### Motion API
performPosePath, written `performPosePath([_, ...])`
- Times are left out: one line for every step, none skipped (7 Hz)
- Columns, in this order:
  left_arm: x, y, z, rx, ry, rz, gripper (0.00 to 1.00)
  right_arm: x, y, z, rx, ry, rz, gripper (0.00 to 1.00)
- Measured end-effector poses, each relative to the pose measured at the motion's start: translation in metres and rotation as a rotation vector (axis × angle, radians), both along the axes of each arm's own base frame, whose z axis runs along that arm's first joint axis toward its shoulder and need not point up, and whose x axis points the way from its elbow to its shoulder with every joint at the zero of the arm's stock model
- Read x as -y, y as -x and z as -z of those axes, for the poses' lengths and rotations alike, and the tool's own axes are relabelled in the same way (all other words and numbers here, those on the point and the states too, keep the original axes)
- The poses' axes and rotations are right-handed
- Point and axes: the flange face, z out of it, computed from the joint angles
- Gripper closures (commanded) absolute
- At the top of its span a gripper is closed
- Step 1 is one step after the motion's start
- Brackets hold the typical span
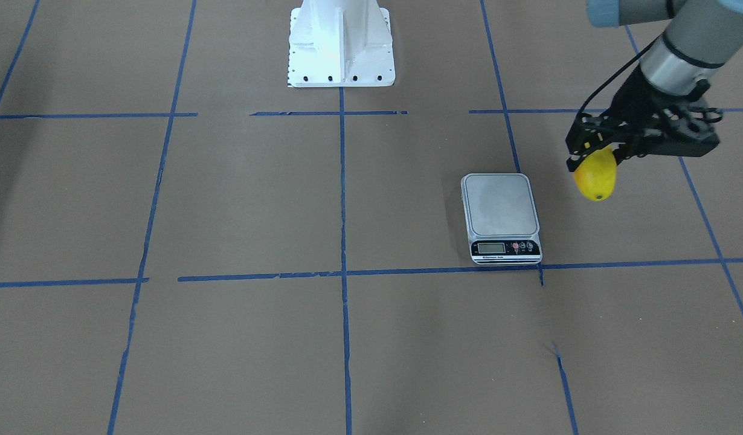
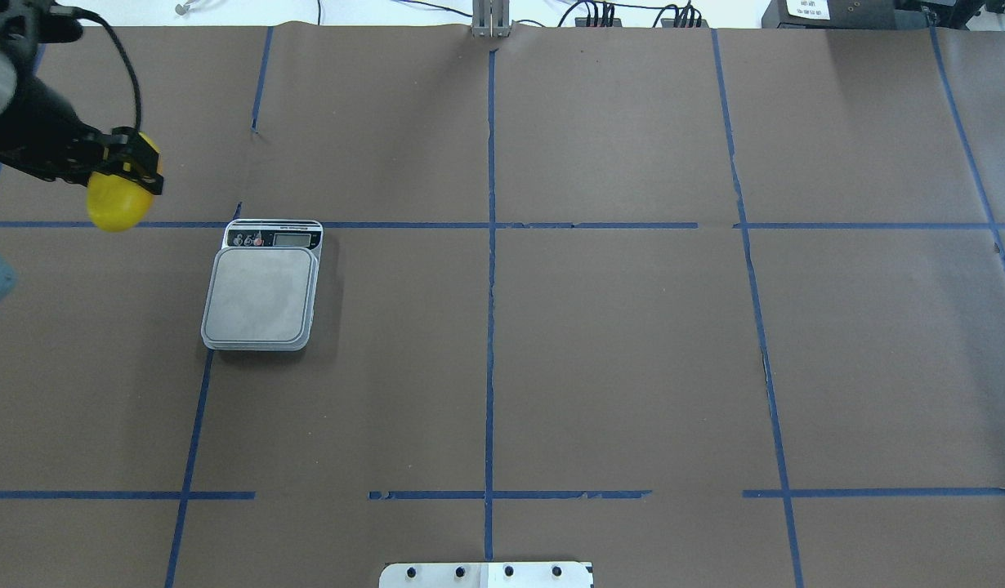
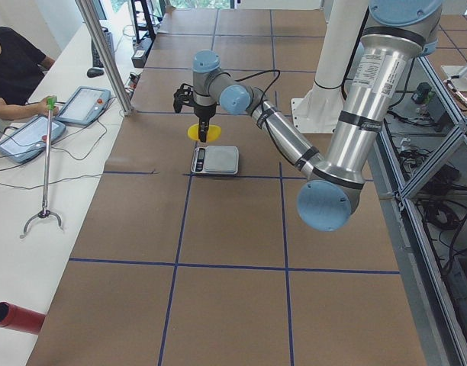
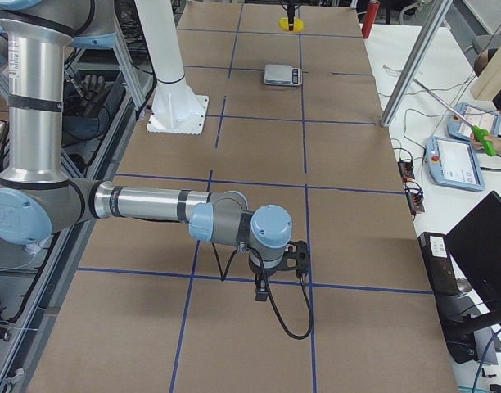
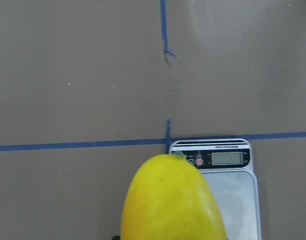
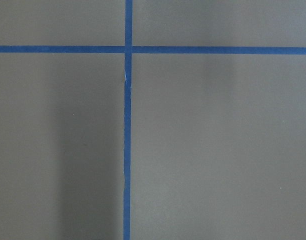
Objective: Weigh mango
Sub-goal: 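Lower the mango onto the scale platform and open the left gripper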
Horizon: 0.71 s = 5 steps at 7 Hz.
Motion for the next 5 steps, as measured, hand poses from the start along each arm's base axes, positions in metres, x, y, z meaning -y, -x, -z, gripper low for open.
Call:
performPosePath([0.004, -0.038, -0.003, -0.002, 0.006, -0.003, 1.00, 0.000, 0.000, 0.000, 0.000, 0.000, 0.000, 0.00])
performPosePath([0.010, -0.065, -0.016, -0.011, -0.001, -0.001, 1.00, 0.000, 0.000, 0.000, 0.000, 0.000, 0.000, 0.00])
performPosePath([0.012, -0.090, -0.033, -0.010, -0.007, -0.002, 1.00, 0.000, 0.000, 0.000, 0.000, 0.000, 0.000, 0.00])
performPosePath([0.010, -0.113, -0.049, 0.004, -0.013, -0.010, 1.00, 0.000, 0.000, 0.000, 0.000, 0.000, 0.001, 0.00])
performPosePath([0.006, -0.128, -0.062, 0.012, -0.018, -0.019, 0.83, 0.000, 0.000, 0.000, 0.000, 0.000, 0.001, 0.00])
